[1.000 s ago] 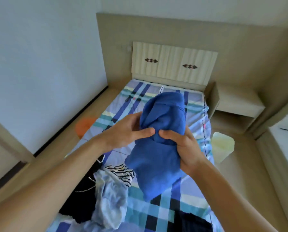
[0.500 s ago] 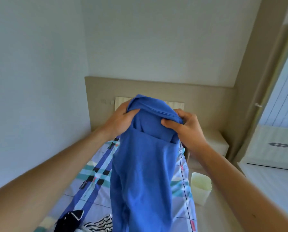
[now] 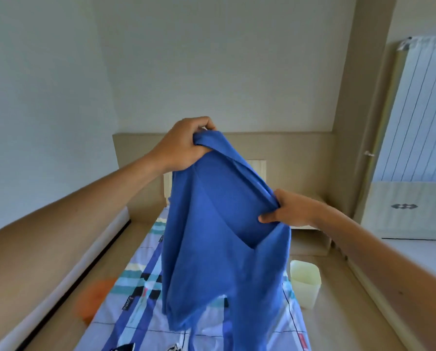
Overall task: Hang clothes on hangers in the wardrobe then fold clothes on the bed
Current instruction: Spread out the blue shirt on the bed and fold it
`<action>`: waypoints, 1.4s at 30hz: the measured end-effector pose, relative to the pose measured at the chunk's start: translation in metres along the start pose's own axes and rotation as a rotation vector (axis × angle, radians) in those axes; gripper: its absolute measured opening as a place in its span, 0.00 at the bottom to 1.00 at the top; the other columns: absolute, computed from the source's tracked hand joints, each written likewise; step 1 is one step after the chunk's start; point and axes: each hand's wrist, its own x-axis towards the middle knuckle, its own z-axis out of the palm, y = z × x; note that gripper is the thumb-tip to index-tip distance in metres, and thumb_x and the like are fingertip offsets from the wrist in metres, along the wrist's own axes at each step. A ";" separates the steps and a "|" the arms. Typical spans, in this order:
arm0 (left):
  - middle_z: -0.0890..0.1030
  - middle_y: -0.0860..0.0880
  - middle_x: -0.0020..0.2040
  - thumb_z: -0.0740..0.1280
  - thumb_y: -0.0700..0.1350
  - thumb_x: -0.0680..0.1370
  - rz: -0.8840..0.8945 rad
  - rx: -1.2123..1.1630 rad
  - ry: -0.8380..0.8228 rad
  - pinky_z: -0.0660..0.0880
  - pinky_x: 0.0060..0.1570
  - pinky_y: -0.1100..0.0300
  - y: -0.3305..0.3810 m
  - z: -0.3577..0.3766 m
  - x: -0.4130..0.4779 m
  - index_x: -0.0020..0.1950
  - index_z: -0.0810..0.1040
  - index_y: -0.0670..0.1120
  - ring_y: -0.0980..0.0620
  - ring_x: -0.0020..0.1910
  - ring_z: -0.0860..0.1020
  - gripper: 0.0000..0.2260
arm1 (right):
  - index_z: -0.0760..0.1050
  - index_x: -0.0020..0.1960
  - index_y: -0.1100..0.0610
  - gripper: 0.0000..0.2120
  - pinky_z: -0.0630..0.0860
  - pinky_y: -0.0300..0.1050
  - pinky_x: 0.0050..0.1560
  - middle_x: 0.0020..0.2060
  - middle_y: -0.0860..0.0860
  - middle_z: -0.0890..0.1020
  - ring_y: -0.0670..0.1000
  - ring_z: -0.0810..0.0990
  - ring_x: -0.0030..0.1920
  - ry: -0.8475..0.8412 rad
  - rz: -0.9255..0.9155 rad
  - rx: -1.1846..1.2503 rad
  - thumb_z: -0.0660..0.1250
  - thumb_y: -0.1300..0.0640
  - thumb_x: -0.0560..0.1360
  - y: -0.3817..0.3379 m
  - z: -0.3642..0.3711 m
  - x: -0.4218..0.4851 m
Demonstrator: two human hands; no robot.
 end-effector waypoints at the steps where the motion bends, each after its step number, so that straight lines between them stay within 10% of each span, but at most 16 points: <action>1: 0.82 0.46 0.41 0.62 0.39 0.70 -0.014 0.025 -0.015 0.73 0.41 0.57 -0.006 -0.005 -0.001 0.47 0.79 0.42 0.50 0.40 0.79 0.09 | 0.79 0.49 0.58 0.09 0.78 0.49 0.51 0.44 0.53 0.85 0.55 0.84 0.48 0.041 0.019 -0.007 0.74 0.55 0.73 0.005 0.002 0.004; 11: 0.70 0.48 0.34 0.64 0.41 0.80 -0.392 0.003 0.002 0.61 0.36 0.56 -0.075 -0.031 -0.030 0.38 0.72 0.40 0.52 0.33 0.67 0.11 | 0.75 0.44 0.68 0.07 0.70 0.48 0.37 0.34 0.59 0.76 0.56 0.74 0.36 0.347 0.227 0.071 0.59 0.69 0.72 0.029 -0.007 0.014; 19: 0.87 0.52 0.47 0.72 0.41 0.77 -0.382 -0.255 -0.037 0.80 0.46 0.65 -0.098 -0.038 -0.073 0.54 0.84 0.47 0.57 0.47 0.85 0.06 | 0.80 0.52 0.61 0.14 0.79 0.55 0.51 0.45 0.60 0.85 0.57 0.85 0.45 0.319 0.035 0.434 0.68 0.49 0.79 0.018 -0.021 0.003; 25: 0.84 0.48 0.39 0.76 0.63 0.62 -0.330 -0.075 -0.260 0.76 0.39 0.55 -0.113 -0.048 -0.099 0.45 0.82 0.47 0.52 0.37 0.81 0.23 | 0.77 0.48 0.56 0.08 0.75 0.42 0.41 0.38 0.48 0.82 0.47 0.80 0.39 0.010 -0.136 0.144 0.75 0.58 0.73 0.030 -0.040 -0.022; 29: 0.82 0.46 0.39 0.77 0.64 0.64 -0.331 0.000 -0.405 0.75 0.38 0.51 -0.120 -0.035 -0.120 0.45 0.80 0.49 0.43 0.39 0.81 0.22 | 0.80 0.43 0.55 0.03 0.71 0.46 0.39 0.35 0.54 0.79 0.50 0.77 0.36 -0.058 -0.146 0.060 0.72 0.58 0.76 0.051 -0.027 -0.029; 42: 0.75 0.63 0.34 0.68 0.50 0.80 -0.419 -0.253 -0.962 0.65 0.37 0.69 -0.113 0.056 -0.256 0.41 0.76 0.56 0.63 0.34 0.72 0.08 | 0.83 0.40 0.51 0.09 0.76 0.34 0.41 0.36 0.49 0.84 0.44 0.82 0.39 -0.619 0.092 0.366 0.69 0.62 0.76 0.106 0.084 -0.092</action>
